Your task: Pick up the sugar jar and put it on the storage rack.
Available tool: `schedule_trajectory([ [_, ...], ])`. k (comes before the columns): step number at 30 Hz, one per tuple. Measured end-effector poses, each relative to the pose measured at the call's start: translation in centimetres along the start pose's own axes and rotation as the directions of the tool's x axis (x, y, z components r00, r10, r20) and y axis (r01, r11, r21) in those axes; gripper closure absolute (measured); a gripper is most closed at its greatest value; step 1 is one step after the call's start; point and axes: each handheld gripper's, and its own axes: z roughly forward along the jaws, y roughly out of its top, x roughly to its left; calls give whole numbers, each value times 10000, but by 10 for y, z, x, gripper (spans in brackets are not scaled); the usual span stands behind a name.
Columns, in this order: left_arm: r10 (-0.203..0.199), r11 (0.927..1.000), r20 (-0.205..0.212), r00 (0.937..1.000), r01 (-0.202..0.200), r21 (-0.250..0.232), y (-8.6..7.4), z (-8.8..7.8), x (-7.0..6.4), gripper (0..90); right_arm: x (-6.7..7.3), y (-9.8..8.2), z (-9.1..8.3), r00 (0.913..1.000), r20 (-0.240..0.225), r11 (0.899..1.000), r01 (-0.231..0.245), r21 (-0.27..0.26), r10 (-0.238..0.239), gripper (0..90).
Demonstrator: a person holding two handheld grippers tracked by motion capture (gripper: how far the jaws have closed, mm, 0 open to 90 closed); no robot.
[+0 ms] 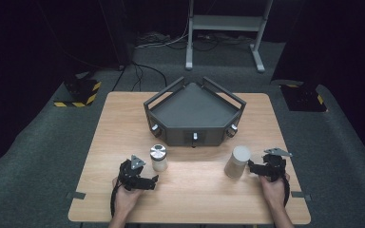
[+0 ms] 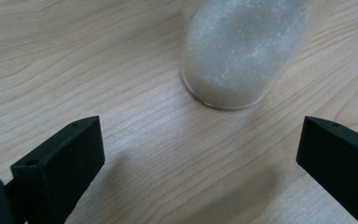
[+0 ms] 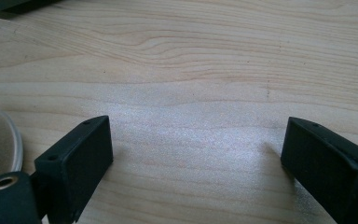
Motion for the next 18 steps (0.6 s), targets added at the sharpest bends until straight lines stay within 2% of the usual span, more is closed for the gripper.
schedule_trajectory([
  [4, 190, 9998, 101, 9998, -191, 104, 2, 3, -3, 14, 0, 0, 0, 10000, -1, 10000, 10, -8, -10, 87],
  [18, 225, 9997, 187, 9996, -227, 87, 5, 10, -9, 31, 0, 0, 0, 10000, 10, 10000, 1, 0, -1, 87],
])
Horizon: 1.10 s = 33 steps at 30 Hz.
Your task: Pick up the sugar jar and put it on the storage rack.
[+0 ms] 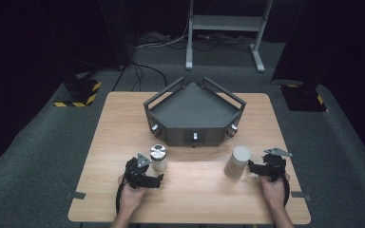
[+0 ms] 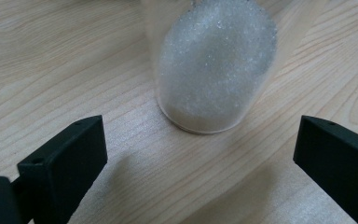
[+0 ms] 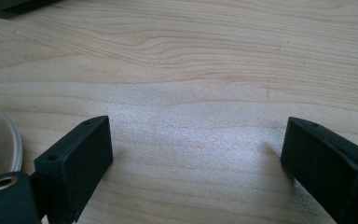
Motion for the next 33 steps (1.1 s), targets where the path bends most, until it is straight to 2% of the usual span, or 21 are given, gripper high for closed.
schedule_trajectory([
  [10, 23, 10000, 12, 10000, -23, -57, 3, 4, -3, 46, 0, 0, 0, 10000, 1, 10000, 13, -10, -13, 87],
  [19, 210, 9998, 19, 9998, -210, -14, 7, 10, -7, 55, 0, 0, 0, 10000, 1, 10000, 13, -10, -13, 87],
  [26, 135, 9997, -13, 9999, -135, -222, 8, 14, -10, 83, 0, 0, 0, 10000, 1, 10000, 11, -9, -11, 87],
  [27, 3288, 9184, 417, 9435, -3297, 2189, 51, 1, 6, 85, 0, 0, 0, 10000, 1, 10000, 11, -7, -11, 87],
  [28, 3302, 9177, 402, 9431, -3307, 2201, 52, 1, 5, 89, 0, 0, 0, 10000, 3, 10000, 3, -2, -3, 87],
  [29, 1278, 9903, 16, 9918, -1277, 540, 22, 10, -5, 91, 0, 0, 0, 10000, 3, 10000, 0, -2, 0, 87],
  [33, 1324, 9898, 12, 9912, -1322, 535, 24, 11, -6, 102, 0, 0, 0, 10000, 2, 10000, -1, -1, 1, 87],
])
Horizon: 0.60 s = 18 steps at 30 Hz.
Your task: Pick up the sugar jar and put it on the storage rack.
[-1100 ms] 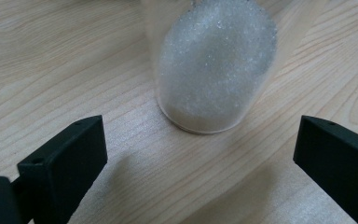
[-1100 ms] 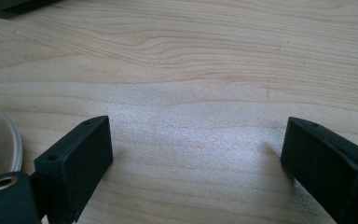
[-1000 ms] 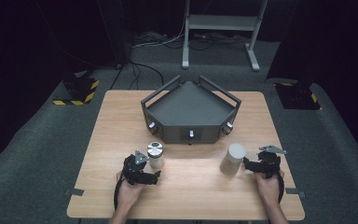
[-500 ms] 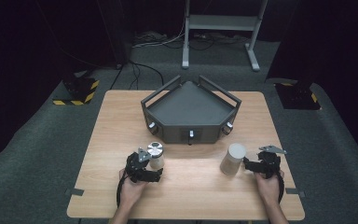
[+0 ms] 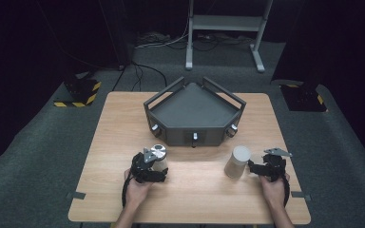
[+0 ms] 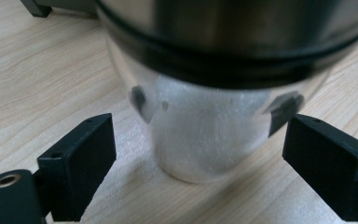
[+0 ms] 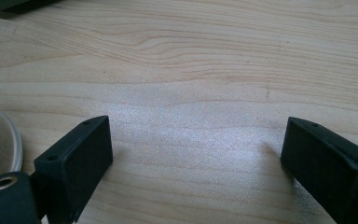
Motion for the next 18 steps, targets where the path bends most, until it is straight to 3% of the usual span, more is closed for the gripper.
schedule_trajectory([
  [1, 5, 10000, 0, 10000, -5, -4, 0, 1, 0, 102, 0, 0, 0, 10000, 1, 10000, 3, -1, -3, 87],
  [2, 2081, 9647, 236, 9778, -2092, 1599, 28, -8, 11, 108, 0, 0, 0, 10000, 0, 10000, 0, -1, 0, 87],
  [4, 2133, 9634, 257, 9766, -2147, 1607, 29, -7, 11, 121, 0, 0, 0, 10000, -1, 10000, 2, 1, -2, 87],
  [5, 1883, 9736, 149, 9820, -1886, 1283, 23, -4, 9, 133, 0, 0, 0, 10000, -4, 10000, 11, -8, -11, 87],
  [6, 1758, 9776, 90, 9844, -1757, 1157, 21, -3, 7, 142, 0, 0, 0, 10000, -3, 10000, 2, 0, -2, 87],
  [14, 1678, 9800, -43, 9858, -1664, 1090, 22, 0, 4, 181, 0, 0, 0, 10000, -6, 10000, 3, -1, -3, 87],
  [18, 1443, 9863, -140, 9894, -1426, 829, 19, 3, 1, 200, 0, 0, 0, 10000, -7, 10000, 0, 0, 0, 87],
])
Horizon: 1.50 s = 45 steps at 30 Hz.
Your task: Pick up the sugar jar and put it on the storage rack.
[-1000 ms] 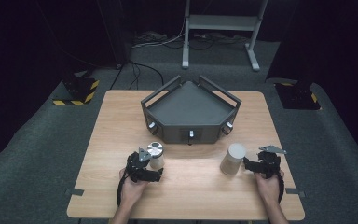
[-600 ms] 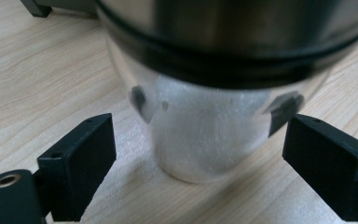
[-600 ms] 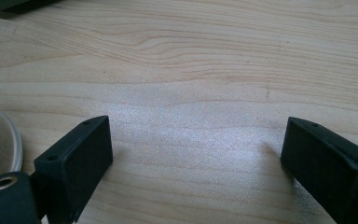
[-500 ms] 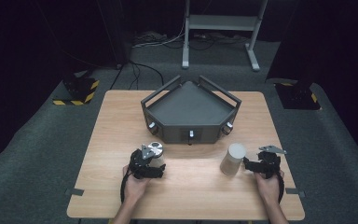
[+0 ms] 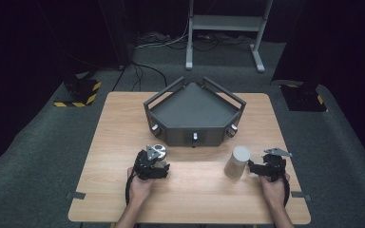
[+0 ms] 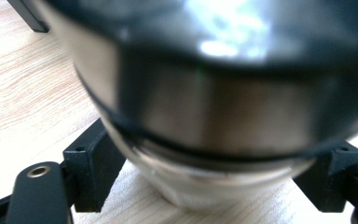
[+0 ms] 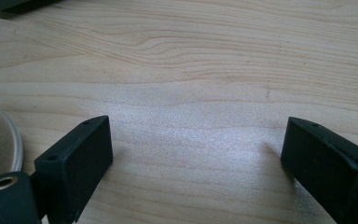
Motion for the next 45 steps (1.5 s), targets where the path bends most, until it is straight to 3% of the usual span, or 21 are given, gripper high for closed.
schedule_trajectory([
  [3, -168, 9997, -73, 9998, 166, -159, -1, 3, -3, 214, 0, 0, 0, 10000, -2, 10000, 0, 1, 0, 87],
  [8, 223, 9995, 33, 9997, -223, 207, 5, 2, 1, 238, 0, 0, 0, 10000, -3, 10000, 11, -3, -11, 86],
  [17, 406, 9983, 100, 9991, -410, 426, 10, 3, 3, 287, 0, 0, 0, 10000, -2, 10000, 2, 1, -2, 87],
  [21, 184, 9994, 80, 9998, -186, 290, 9, 4, 3, 305, 0, 0, 0, 10000, -4, 10000, 1, 0, -1, 87],
  [31, 153, 9995, 153, 9998, -158, 286, 9, 4, 4, 312, 0, 0, 0, 10000, -2, 10000, 0, 1, 0, 87],
  [37, -67, 9999, 167, 9998, 65, 147, 7, 5, 4, 314, 0, 0, 0, 10000, -2, 10000, 13, -3, -13, 87],
  [43, 221, 9988, 227, 9995, -231, 434, 12, 3, 6, 315, 0, 0, 0, 10000, -3, 10000, 13, -3, -13, 87],
  [44, -386, 9991, 171, 9991, 389, -147, 3, 7, 1, 315, 0, 0, 0, 10000, -3, 10000, 2, 0, -2, 87],
  [45, -215, 9998, 169, 9996, 216, -57, 4, 6, 2, 315, 0, 0, 0, 10000, -4, 10000, 15, -4, -15, 87],
])
